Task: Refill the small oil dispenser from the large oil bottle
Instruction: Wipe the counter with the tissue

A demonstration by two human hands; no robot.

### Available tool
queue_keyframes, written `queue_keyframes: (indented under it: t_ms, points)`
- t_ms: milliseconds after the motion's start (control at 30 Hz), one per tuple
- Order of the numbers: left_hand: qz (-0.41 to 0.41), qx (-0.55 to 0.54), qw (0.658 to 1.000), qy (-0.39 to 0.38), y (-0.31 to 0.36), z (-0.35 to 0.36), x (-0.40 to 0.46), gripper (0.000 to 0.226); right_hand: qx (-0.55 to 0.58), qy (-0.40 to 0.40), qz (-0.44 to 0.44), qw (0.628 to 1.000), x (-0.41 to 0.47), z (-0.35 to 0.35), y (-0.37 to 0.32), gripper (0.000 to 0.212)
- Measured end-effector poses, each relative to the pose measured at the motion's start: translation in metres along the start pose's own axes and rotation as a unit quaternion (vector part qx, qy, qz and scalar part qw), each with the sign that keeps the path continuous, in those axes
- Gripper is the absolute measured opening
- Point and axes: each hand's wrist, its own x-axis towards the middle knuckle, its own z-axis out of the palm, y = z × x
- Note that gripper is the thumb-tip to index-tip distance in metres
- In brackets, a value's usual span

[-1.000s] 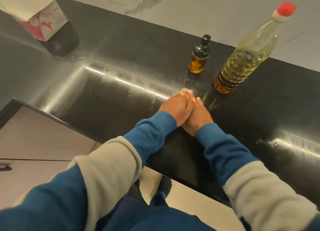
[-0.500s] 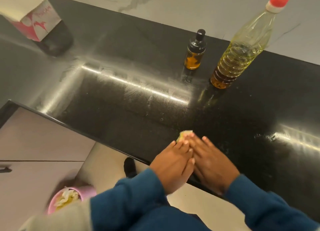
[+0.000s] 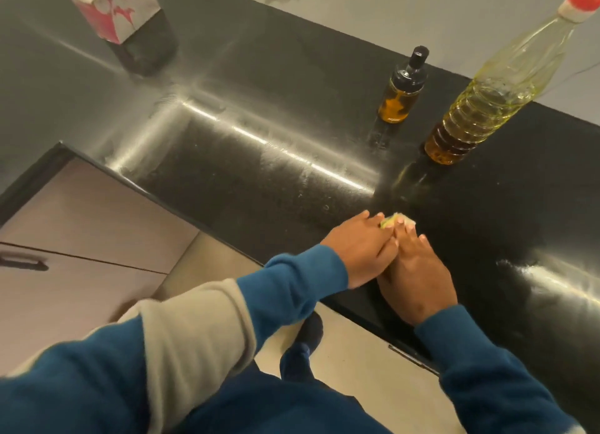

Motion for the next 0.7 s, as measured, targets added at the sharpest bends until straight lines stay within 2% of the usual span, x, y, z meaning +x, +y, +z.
queue_keyframes:
  t_ms: [67,167,233,333,467,533,567,633,700]
  points:
    - [0.032,-0.021,0.998,0.039,-0.012,0.015,-0.038,0.064,0.015,0.052,-0.037,0.998,-0.026,0.015,-0.015,0.063]
    - [0.053,-0.038,0.993,0.094,-0.034,0.039,-0.095,0.049,0.037,0.08,-0.055,0.995,-0.052,0.032,-0.038,0.062]
    - [0.023,-0.048,0.988,0.147,-0.059,0.05,-0.136,0.046,0.044,0.079,-0.094,0.991,-0.06,0.045,-0.059,0.06]
    - [-0.045,-0.074,0.966,0.243,-0.095,0.057,-0.19,0.047,0.045,0.136,-0.182,0.973,-0.06,0.061,-0.079,0.037]
    - [-0.163,-0.14,0.913,0.346,-0.127,0.048,-0.259,0.039,0.099,0.214,-0.17,0.957,-0.024,0.043,-0.125,0.032]
    - [-0.233,-0.224,0.862,0.391,-0.14,0.042,-0.294,0.029,0.163,0.181,-0.211,0.947,-0.008,0.031,-0.175,0.016]
    - [-0.268,-0.292,0.823,0.406,-0.145,0.037,-0.309,0.024,0.2,0.139,-0.241,0.94,-0.002,0.027,-0.204,0.02]
    - [-0.322,-0.453,0.722,0.413,-0.154,0.028,-0.339,0.023,0.294,0.024,-0.259,0.92,0.0,0.022,-0.265,0.028]
    - [-0.348,-0.566,0.618,0.419,-0.163,0.023,-0.37,0.023,0.409,-0.114,-0.206,0.882,-0.008,0.022,-0.329,0.028]
